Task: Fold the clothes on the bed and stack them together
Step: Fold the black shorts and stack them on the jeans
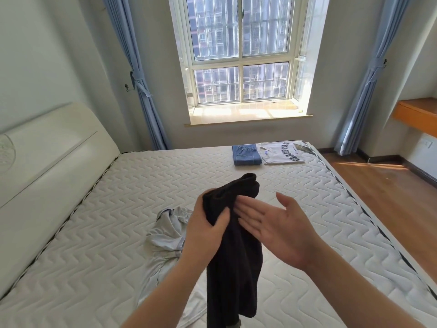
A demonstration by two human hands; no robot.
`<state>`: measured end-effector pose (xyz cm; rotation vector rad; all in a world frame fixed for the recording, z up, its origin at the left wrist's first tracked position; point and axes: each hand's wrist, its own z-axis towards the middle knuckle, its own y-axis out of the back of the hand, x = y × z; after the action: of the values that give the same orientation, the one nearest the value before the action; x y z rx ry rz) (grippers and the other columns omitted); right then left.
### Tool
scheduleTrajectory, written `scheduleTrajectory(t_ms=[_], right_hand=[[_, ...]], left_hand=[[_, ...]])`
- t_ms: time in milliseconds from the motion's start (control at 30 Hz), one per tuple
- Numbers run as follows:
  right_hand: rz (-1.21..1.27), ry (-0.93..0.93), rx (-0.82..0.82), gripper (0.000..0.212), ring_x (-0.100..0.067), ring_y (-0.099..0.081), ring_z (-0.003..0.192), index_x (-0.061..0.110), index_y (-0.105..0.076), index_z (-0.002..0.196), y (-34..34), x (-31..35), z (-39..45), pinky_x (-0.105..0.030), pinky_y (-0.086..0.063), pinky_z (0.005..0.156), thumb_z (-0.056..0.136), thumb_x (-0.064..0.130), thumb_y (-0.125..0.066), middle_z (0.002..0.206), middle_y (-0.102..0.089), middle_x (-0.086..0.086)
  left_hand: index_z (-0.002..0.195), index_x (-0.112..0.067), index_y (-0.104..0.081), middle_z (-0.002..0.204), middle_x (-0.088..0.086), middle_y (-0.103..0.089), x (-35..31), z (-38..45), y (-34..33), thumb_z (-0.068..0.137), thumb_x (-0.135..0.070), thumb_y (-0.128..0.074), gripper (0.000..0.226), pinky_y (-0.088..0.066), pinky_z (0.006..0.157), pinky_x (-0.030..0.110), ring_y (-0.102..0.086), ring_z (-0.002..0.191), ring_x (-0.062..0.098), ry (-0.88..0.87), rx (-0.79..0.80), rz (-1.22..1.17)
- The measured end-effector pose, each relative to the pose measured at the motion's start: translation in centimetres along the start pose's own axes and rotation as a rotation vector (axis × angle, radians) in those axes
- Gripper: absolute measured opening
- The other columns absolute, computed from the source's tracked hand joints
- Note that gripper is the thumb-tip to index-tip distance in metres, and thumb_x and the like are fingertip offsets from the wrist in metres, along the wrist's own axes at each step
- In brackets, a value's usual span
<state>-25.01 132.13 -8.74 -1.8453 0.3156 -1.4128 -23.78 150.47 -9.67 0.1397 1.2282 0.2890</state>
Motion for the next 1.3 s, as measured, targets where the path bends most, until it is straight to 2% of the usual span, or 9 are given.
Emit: scheduleTrajectory(t_ms=[133,200,267,400,500,867,967,1033,1300], right_hand=[[-0.525,0.243,-0.402,0.069,-0.018,-0.062,0.118,0.021,-0.057,0.130,1.3,0.1,0.2,-0.044,-0.042,0.106,0.090,0.067,-0.025,0.130,-0.064,-0.007],[-0.825,0.283,-0.541,0.063,-0.012,-0.050,0.128,0.036,-0.042,0.140,2.3,-0.1,0.4,-0.042,-0.036,0.112,0.085,0.066,-0.037,0.146,-0.049,0.007],[-0.929,0.213,-0.409,0.065,-0.008,-0.037,0.138,0.043,-0.027,0.148,3.3,-0.6,0.8,-0.041,-0.030,0.117,0.088,0.059,-0.047,0.153,-0.035,0.016],[-0.863,0.231,-0.260,0.025,-0.008,-0.064,0.113,0.041,-0.064,0.118,3.8,-0.1,1.8,-0.028,-0.051,0.096,0.096,0.032,-0.058,0.122,-0.068,0.011],[-0.824,0.287,-0.317,0.024,-0.014,-0.070,0.102,0.036,-0.072,0.105,3.3,0.4,2.1,-0.022,-0.055,0.080,0.081,0.037,-0.070,0.108,-0.074,0.006],[-1.111,0.311,-0.432,0.023,0.001,-0.068,0.081,0.041,-0.069,0.094,1.2,-2.8,3.3,-0.027,-0.051,0.076,0.075,0.054,-0.066,0.089,-0.073,0.018],[-1.157,0.301,-0.461,0.015,0.004,-0.066,0.082,0.039,-0.069,0.098,0.3,-3.9,3.7,-0.023,-0.051,0.076,0.085,0.045,-0.068,0.090,-0.072,0.021],[-1.166,0.299,-0.465,0.012,0.003,-0.067,0.083,0.039,-0.068,0.099,-0.1,-4.1,3.8,-0.023,-0.052,0.077,0.088,0.043,-0.067,0.090,-0.071,0.022],[-1.388,0.201,-0.404,0.028,-0.006,-0.064,0.093,0.024,-0.066,0.119,-1.1,-4.1,4.0,-0.020,-0.048,0.082,0.095,0.037,-0.060,0.101,-0.069,0.013]], left_hand=[[0.095,-0.051,-0.065,0.099,-0.016,-0.072,0.1,1.2,1.5,0.079,-0.034,-0.059,0.025,-0.055,0.085,0.033,-0.069,0.097,0.010,0.295,-0.032,-0.293],[0.098,-0.042,-0.069,0.103,-0.007,-0.073,-0.2,1.3,2.2,0.079,-0.030,-0.058,0.025,-0.058,0.082,0.034,-0.071,0.098,0.016,0.337,0.008,-0.397],[0.101,-0.036,-0.072,0.105,-0.002,-0.074,-0.5,1.3,2.5,0.087,-0.020,-0.056,0.027,-0.058,0.073,0.027,-0.072,0.096,0.016,0.353,0.045,-0.488],[0.101,-0.028,-0.073,0.106,0.002,-0.074,-0.7,0.9,2.7,0.095,-0.006,-0.049,0.033,-0.058,0.073,0.025,-0.071,0.096,0.017,0.384,0.130,-0.537],[0.110,-0.024,-0.068,0.107,0.004,-0.073,-0.1,1.0,4.1,0.094,-0.003,-0.055,0.030,-0.058,0.075,0.024,-0.070,0.100,0.020,0.310,0.200,-0.419],[0.143,-0.051,-0.023,0.115,-0.027,-0.049,1.8,3.5,8.0,0.072,-0.037,-0.068,0.086,-0.042,0.089,0.012,-0.048,0.099,-0.006,-0.142,0.742,0.720],[0.152,-0.042,-0.007,0.127,-0.016,-0.047,2.8,3.7,6.7,0.072,-0.047,-0.073,0.104,-0.024,0.083,-0.002,-0.038,0.104,-0.004,-0.183,0.761,0.741],[0.153,-0.038,0.001,0.144,-0.010,-0.042,3.4,3.9,5.9,0.071,-0.062,-0.072,0.113,-0.021,0.092,0.011,-0.041,0.123,0.006,-0.169,0.709,0.728],[0.146,-0.056,0.006,0.138,-0.004,-0.047,5.6,5.2,5.1,0.072,-0.070,-0.069,0.107,-0.048,0.100,0.039,-0.054,0.119,0.019,-0.249,0.698,0.647]])
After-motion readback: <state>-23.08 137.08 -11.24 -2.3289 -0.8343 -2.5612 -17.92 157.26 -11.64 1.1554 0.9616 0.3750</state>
